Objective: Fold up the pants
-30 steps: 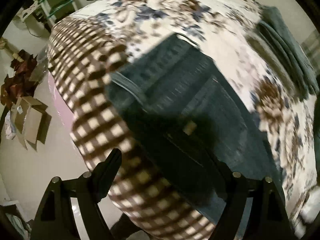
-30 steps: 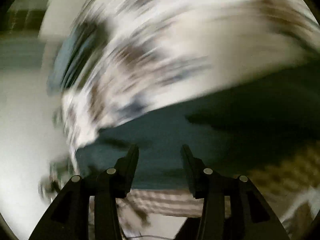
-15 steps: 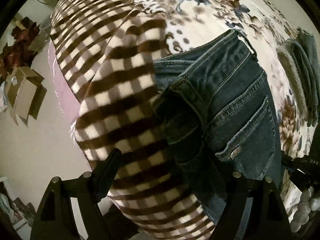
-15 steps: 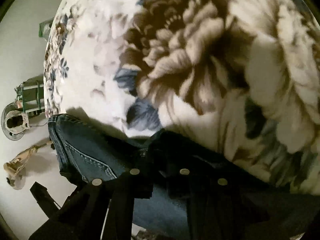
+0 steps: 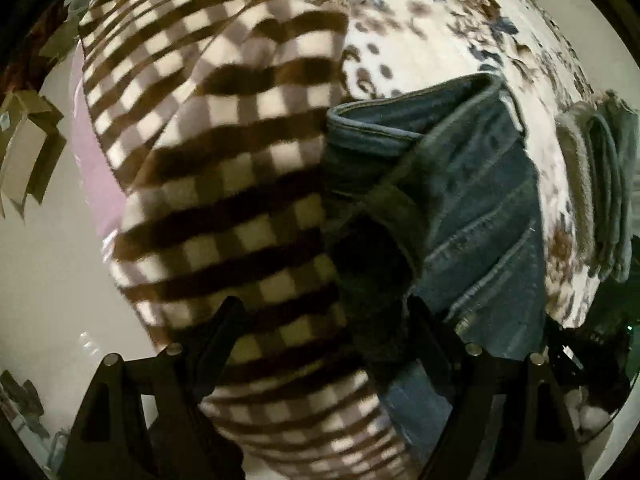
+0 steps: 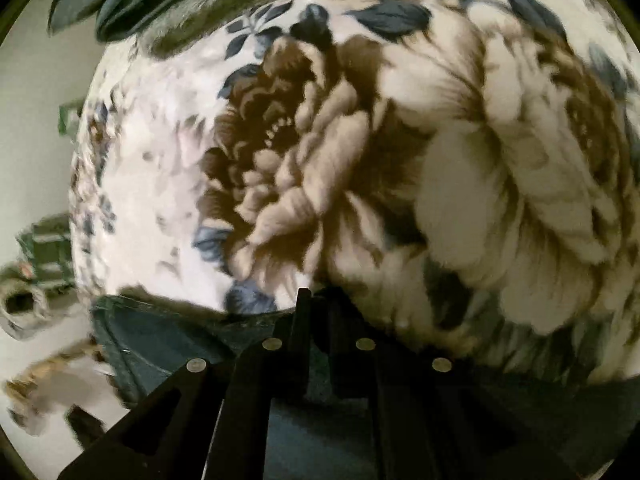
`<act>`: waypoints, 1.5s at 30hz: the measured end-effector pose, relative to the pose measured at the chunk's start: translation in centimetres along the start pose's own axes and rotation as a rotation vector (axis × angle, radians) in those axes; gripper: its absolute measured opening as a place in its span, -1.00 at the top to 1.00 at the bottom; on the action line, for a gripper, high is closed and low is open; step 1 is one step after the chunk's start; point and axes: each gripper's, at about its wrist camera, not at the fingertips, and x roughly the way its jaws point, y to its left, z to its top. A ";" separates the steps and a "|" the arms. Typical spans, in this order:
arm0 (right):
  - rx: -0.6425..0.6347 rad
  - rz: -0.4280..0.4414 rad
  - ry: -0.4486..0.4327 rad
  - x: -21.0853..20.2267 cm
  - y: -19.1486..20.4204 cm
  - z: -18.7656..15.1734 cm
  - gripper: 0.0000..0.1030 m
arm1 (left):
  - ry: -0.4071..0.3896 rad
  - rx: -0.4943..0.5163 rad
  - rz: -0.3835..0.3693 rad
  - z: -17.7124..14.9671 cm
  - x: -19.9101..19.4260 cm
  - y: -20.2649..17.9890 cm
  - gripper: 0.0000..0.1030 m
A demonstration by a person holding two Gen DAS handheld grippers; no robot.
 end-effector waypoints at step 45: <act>0.059 0.076 0.006 -5.5 -4.2 -8.9 -0.35 | -0.126 0.172 0.141 1.9 -4.7 -2.8 0.35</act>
